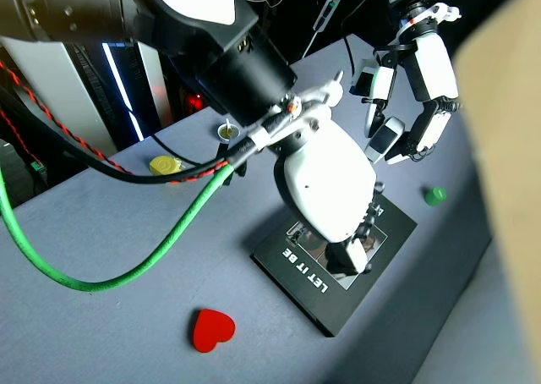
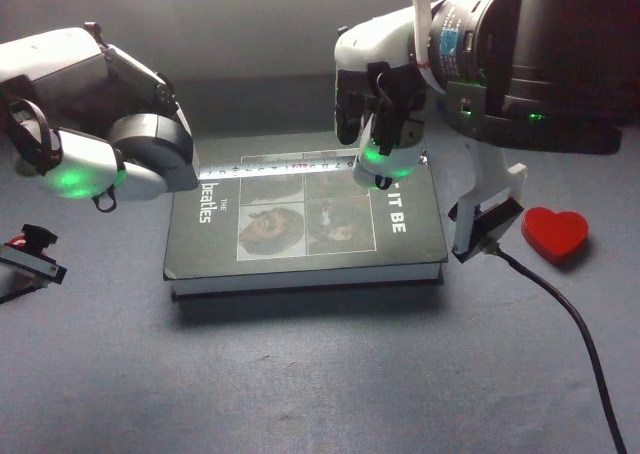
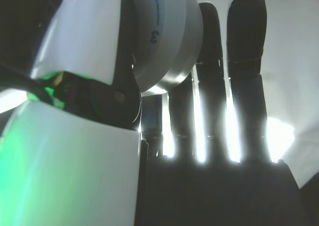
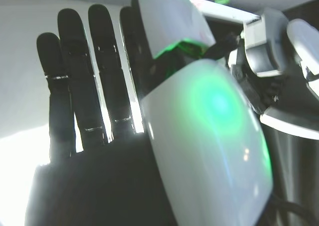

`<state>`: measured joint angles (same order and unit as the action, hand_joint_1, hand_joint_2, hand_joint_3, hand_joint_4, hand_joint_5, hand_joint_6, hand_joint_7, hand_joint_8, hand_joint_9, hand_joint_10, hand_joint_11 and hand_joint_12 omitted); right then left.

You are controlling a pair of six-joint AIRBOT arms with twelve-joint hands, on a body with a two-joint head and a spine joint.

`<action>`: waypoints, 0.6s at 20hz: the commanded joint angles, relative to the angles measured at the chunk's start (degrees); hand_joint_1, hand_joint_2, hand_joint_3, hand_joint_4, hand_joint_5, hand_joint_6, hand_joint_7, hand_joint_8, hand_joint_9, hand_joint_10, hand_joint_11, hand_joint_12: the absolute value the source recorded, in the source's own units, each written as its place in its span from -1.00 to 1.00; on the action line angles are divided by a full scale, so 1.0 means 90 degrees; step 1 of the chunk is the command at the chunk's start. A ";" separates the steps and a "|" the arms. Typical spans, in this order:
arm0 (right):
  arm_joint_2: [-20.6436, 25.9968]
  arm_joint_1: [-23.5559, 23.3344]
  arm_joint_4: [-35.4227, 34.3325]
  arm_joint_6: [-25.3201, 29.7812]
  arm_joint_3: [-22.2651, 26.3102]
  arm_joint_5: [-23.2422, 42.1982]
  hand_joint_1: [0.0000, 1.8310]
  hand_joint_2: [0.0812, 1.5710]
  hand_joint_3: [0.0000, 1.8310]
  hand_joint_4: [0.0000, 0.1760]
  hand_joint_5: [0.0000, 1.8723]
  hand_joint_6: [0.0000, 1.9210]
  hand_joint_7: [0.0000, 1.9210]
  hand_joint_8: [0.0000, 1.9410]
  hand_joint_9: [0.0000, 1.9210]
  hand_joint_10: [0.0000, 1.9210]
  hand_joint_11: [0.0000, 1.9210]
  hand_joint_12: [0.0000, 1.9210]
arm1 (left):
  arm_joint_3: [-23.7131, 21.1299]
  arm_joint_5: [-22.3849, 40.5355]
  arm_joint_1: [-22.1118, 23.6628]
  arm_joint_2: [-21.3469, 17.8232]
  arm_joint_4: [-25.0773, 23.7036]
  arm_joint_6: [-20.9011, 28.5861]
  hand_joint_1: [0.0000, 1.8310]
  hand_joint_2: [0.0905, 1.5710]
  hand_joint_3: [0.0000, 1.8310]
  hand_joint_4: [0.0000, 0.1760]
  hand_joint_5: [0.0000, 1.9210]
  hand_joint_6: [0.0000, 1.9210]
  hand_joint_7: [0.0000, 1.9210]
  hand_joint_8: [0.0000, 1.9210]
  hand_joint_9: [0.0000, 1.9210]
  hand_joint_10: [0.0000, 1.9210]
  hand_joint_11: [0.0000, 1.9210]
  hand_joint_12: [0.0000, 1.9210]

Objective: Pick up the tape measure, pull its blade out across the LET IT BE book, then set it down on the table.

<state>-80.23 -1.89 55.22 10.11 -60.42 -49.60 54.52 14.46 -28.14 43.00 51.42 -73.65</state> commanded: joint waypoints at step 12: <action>0.0125 0.0096 0.1447 0.0395 0.0355 0.0070 0.17 0.38 -1.00 -1.00 -0.20 -0.99 -0.17 -1.00 -0.20 -0.99 -0.67 0.07 | 0.0018 0.0548 0.0046 0.0005 -0.0008 0.0058 0.51 0.38 -1.00 -1.00 -0.02 -0.16 0.07 0.00 -0.07 0.37 -0.08 0.30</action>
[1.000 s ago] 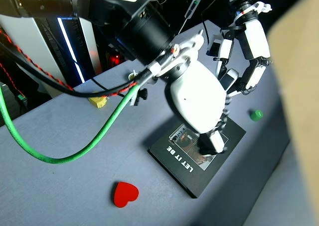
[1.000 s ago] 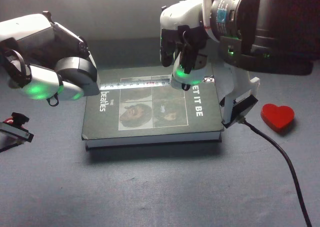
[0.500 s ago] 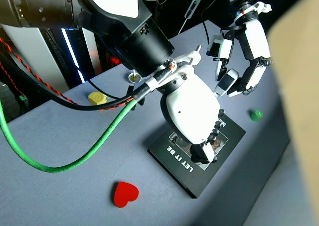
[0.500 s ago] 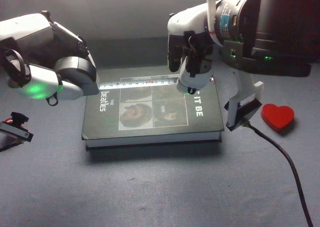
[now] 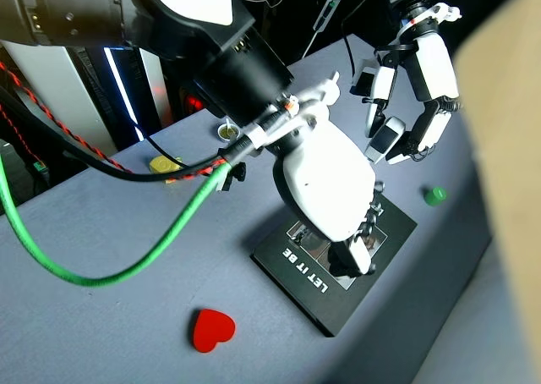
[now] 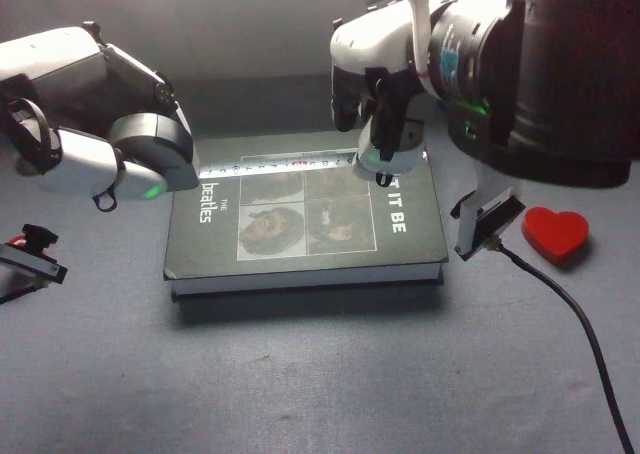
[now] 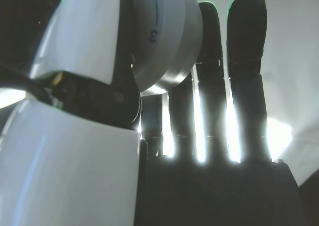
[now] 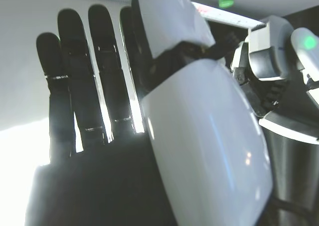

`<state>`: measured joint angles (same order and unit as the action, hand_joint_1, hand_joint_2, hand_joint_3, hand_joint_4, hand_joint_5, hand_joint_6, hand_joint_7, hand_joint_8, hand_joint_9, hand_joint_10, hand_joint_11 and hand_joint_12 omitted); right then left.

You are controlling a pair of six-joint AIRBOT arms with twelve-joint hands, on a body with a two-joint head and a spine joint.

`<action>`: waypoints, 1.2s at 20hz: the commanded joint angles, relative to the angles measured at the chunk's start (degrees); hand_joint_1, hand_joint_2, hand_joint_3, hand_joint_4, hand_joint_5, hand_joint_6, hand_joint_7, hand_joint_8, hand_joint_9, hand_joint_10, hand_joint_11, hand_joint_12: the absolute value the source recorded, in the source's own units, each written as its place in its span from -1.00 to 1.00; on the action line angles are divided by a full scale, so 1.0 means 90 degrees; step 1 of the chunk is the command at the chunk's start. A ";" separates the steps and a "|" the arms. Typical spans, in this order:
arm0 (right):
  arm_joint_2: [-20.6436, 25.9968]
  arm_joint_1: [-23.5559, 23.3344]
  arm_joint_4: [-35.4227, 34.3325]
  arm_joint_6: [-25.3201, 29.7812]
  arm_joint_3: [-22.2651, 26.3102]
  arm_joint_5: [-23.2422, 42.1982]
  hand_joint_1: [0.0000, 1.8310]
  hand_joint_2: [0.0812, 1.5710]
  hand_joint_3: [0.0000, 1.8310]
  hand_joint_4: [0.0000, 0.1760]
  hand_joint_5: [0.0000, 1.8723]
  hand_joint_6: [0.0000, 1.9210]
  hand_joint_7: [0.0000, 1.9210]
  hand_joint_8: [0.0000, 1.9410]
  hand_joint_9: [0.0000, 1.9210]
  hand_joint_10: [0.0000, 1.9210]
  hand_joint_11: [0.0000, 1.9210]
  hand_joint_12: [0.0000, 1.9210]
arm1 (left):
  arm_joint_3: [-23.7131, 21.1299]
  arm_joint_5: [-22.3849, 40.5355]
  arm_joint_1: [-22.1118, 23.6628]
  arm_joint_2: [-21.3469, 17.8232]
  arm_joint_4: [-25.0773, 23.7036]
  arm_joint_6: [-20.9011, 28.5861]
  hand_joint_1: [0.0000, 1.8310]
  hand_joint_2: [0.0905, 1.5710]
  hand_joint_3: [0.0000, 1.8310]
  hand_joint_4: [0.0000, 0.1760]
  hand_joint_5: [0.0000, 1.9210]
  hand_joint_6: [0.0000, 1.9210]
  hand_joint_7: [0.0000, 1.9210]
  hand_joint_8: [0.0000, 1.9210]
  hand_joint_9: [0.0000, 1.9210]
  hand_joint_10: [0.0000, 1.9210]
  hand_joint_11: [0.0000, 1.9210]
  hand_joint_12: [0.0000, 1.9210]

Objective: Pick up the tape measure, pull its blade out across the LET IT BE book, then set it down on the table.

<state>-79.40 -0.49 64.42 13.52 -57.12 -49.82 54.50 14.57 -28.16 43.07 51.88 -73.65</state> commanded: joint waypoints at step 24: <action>0.0050 0.0134 0.0697 0.0291 0.0080 0.0169 0.17 0.38 -1.00 -1.00 -0.17 -0.99 -0.12 -0.99 -0.16 -0.98 -0.62 0.11 | 0.0056 0.0559 0.0066 0.0009 -0.0098 0.0056 0.51 0.38 -1.00 -1.00 -0.05 -0.12 0.07 0.00 -0.06 0.38 -0.06 0.28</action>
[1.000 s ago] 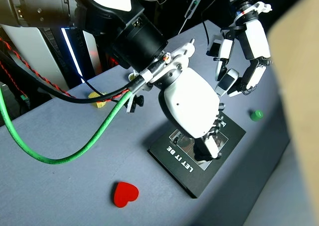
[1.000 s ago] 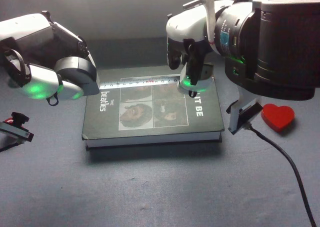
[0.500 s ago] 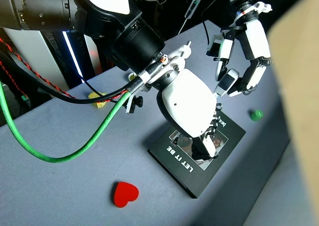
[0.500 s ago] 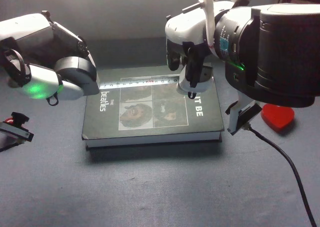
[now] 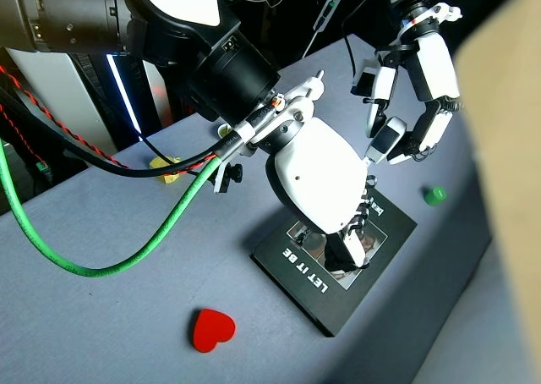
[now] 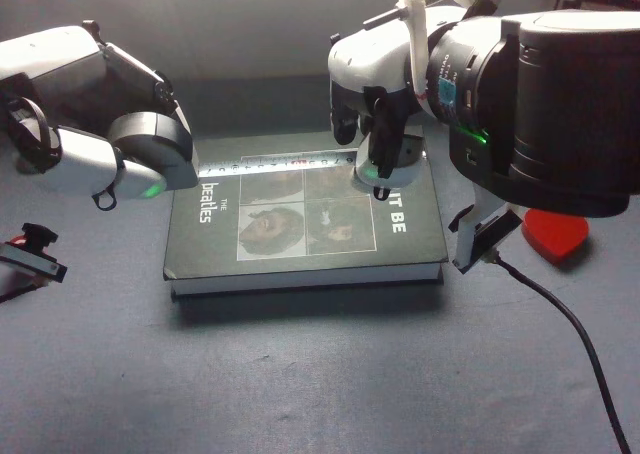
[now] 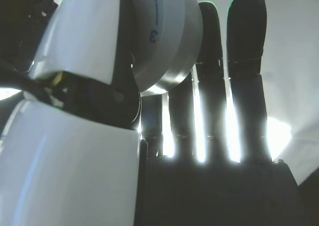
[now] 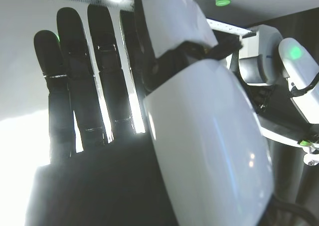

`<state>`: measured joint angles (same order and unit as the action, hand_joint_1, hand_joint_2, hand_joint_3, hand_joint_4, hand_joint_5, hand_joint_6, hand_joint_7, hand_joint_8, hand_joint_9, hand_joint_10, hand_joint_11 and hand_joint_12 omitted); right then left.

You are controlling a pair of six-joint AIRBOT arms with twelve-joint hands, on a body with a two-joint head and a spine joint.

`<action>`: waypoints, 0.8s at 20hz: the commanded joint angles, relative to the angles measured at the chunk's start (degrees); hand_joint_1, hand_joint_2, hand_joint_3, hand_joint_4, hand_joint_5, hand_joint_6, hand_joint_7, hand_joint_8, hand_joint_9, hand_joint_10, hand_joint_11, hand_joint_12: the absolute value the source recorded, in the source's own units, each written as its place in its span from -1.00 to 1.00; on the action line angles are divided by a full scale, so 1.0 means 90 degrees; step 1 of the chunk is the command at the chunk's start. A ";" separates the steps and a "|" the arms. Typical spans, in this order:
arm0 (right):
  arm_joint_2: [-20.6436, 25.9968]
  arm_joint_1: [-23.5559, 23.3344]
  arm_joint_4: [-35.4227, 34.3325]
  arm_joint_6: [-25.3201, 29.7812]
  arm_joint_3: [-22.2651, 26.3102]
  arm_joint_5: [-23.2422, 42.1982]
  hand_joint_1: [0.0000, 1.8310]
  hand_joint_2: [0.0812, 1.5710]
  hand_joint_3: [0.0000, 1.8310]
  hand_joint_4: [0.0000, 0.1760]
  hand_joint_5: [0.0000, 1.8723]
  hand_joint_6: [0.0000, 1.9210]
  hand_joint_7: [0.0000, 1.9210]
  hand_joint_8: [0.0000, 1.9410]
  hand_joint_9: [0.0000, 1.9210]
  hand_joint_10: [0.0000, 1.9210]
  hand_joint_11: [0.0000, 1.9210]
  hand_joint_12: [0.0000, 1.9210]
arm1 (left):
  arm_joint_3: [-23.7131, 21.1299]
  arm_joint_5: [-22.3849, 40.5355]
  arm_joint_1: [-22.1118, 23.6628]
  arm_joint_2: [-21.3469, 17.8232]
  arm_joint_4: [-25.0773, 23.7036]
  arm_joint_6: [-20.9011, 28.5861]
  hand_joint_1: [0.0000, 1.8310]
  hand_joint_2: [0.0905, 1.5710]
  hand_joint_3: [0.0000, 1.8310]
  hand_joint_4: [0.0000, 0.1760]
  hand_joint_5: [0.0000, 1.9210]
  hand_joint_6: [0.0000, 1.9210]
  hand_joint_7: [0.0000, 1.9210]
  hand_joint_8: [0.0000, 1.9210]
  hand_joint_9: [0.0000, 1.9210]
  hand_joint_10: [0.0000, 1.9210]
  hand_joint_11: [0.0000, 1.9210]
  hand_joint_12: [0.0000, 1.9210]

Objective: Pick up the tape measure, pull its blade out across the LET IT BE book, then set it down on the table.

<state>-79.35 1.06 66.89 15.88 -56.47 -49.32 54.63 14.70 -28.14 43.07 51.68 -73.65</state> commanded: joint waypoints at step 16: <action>0.0061 -0.0010 0.0518 0.0130 -0.0018 0.0206 0.18 0.38 -1.00 -1.00 -0.15 -0.99 -0.09 -0.99 -0.15 -0.98 -0.61 0.12 | 0.0047 0.0593 0.0077 0.0011 -0.0083 0.0055 0.51 0.37 -1.00 -1.00 -0.02 -0.16 0.07 -0.01 -0.03 0.34 -0.06 0.25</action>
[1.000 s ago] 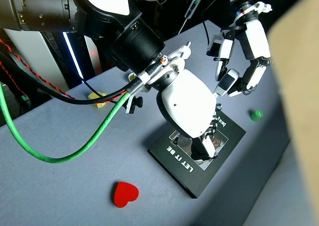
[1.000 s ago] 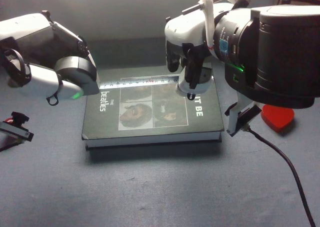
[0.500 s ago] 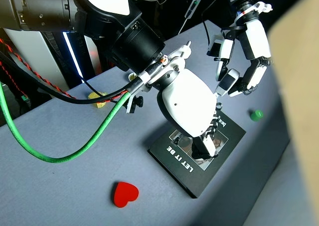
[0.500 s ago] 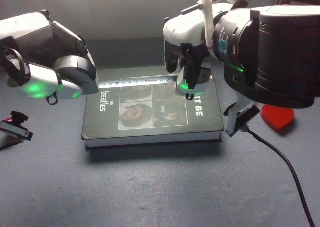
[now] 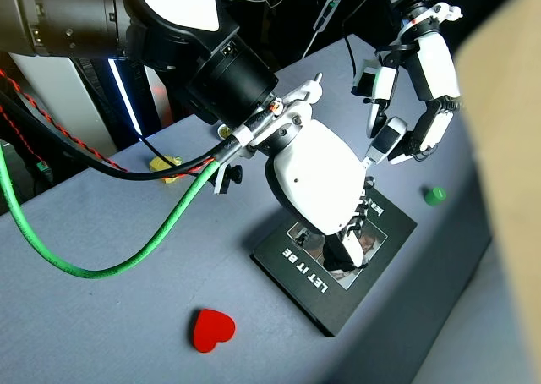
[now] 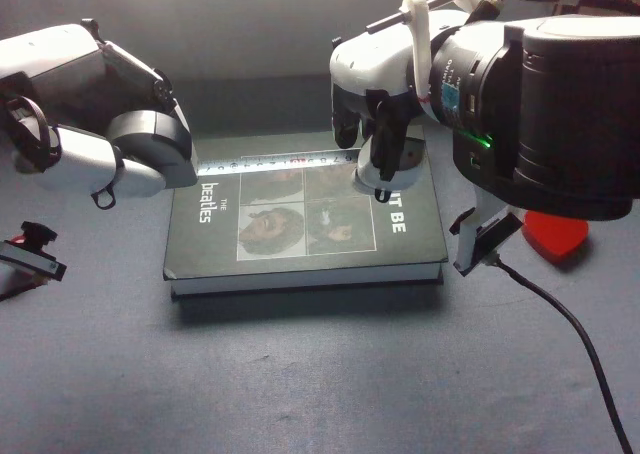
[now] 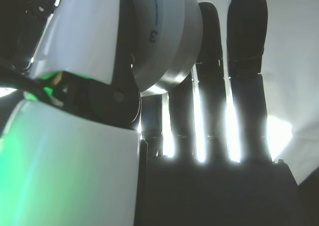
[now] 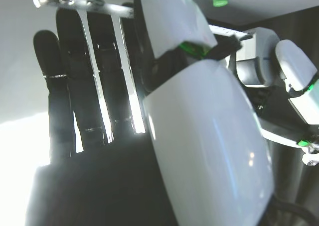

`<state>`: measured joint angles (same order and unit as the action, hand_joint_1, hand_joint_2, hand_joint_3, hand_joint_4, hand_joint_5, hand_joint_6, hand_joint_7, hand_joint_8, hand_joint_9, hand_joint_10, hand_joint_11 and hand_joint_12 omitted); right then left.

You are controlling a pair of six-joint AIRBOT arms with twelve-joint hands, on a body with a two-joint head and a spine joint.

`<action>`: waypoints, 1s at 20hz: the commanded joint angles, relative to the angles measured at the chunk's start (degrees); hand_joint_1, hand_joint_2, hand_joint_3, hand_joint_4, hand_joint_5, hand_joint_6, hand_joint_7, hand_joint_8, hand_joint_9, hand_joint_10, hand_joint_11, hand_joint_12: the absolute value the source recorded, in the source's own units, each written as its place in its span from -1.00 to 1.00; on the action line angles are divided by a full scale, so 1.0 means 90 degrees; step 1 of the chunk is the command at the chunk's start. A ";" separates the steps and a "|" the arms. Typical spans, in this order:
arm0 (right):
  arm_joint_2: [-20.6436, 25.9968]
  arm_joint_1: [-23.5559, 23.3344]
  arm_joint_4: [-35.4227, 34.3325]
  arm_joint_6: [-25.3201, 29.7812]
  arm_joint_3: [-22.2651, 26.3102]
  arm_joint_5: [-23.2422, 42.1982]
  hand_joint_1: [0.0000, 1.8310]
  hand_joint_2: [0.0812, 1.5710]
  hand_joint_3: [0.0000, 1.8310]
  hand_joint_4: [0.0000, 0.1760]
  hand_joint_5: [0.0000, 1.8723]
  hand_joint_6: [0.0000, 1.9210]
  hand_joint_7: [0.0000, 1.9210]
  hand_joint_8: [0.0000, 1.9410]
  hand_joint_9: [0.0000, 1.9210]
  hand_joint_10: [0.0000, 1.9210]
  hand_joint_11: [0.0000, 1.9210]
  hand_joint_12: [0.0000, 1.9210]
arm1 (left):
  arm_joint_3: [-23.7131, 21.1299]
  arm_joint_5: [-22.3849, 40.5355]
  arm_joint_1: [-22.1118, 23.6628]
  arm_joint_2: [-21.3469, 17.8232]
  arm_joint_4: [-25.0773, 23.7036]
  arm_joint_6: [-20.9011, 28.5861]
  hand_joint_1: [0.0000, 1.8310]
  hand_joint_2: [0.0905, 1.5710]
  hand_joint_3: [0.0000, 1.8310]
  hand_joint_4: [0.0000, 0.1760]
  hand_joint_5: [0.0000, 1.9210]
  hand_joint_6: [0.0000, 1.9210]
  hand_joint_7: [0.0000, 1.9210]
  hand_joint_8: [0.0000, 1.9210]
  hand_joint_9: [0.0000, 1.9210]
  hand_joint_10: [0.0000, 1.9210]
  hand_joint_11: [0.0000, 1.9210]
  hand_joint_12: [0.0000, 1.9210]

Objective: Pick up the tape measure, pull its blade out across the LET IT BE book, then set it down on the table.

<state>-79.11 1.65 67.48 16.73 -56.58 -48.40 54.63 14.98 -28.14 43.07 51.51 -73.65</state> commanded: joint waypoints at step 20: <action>0.0053 -0.0061 0.0471 0.0090 -0.0007 0.0123 0.31 0.43 -1.00 -0.90 0.00 0.18 -0.04 0.03 0.10 -0.88 -0.41 0.26 | 0.0066 0.0560 0.0084 0.0027 -0.0052 0.0056 0.51 0.37 -1.00 -1.00 0.01 -0.18 0.07 -0.02 -0.05 0.35 -0.08 0.29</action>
<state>-79.00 1.67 67.77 17.34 -56.58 -48.18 54.98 14.83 -28.14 43.38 51.59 -73.56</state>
